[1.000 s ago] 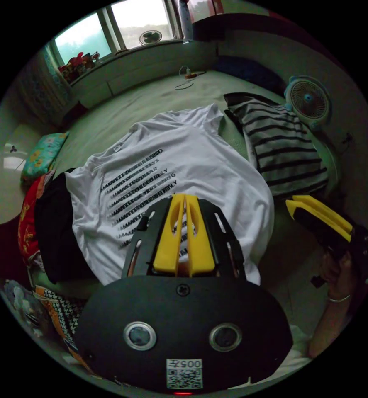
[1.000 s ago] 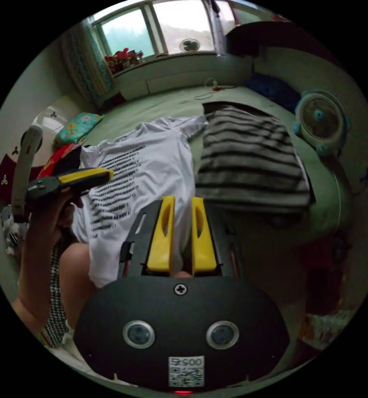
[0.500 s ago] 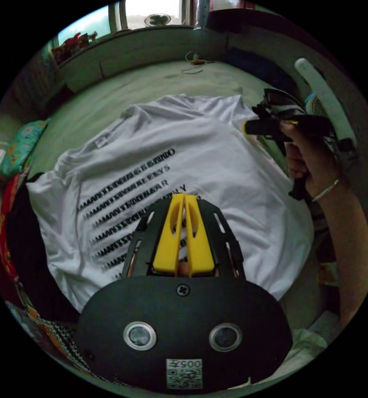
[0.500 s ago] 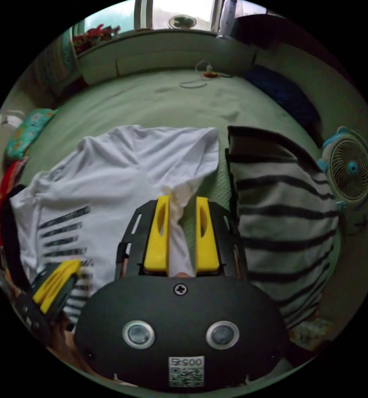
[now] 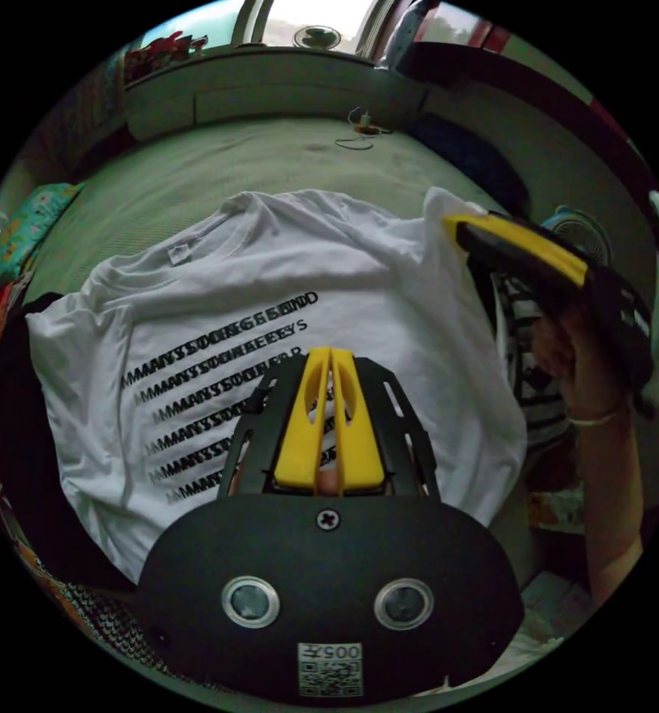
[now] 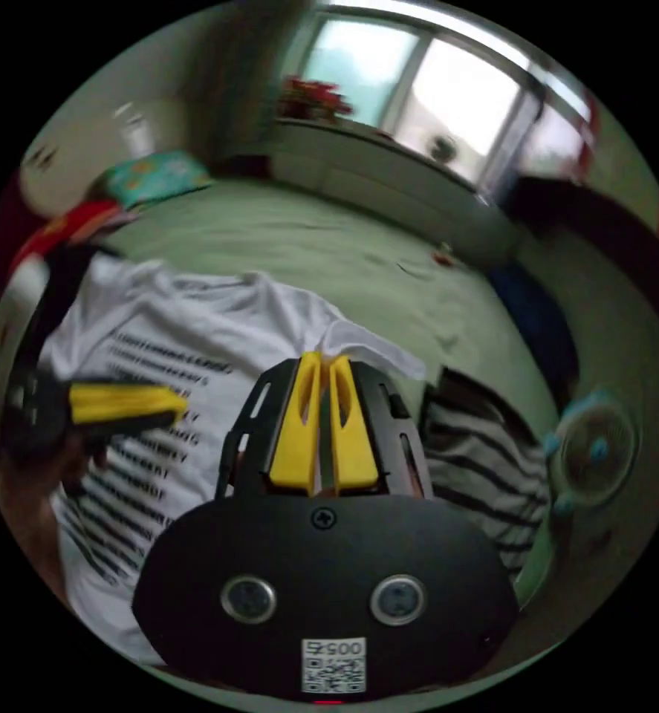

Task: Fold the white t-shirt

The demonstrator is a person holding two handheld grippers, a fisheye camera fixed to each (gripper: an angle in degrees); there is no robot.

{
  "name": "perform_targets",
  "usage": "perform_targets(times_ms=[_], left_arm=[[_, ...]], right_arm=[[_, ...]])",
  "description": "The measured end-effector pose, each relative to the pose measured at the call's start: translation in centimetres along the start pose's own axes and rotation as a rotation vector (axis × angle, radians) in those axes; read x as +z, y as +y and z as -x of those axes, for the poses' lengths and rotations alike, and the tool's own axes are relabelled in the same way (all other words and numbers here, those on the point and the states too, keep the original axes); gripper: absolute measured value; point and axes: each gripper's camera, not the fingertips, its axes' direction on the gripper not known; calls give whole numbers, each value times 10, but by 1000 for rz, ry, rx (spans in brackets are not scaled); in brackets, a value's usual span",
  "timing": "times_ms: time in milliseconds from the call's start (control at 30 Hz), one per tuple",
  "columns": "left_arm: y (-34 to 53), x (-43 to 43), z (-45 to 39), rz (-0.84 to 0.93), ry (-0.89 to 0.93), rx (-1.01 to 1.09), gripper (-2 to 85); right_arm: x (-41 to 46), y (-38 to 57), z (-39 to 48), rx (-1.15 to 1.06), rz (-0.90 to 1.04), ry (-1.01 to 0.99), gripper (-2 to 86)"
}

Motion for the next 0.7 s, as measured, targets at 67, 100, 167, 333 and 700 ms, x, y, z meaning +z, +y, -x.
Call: perform_targets(times_ms=[67,100,167,333,700], left_arm=[[-7,8,13,-2,18,-17,-4],[-9,11,16,3,27,-19,-4],[-16,23,25,27,68,-16,-5],[-31,41,36,36,36,26,-5],[-57,79,49,56,35,92,-6]], right_arm=[[10,2,30,-143,5,-17,-10],[24,5,44,-198,57,-26,-3],[56,8,50,-179,182,-34,33],[101,12,-12,148,330,-356,110],[193,-24,-114,430,386,-236,97]])
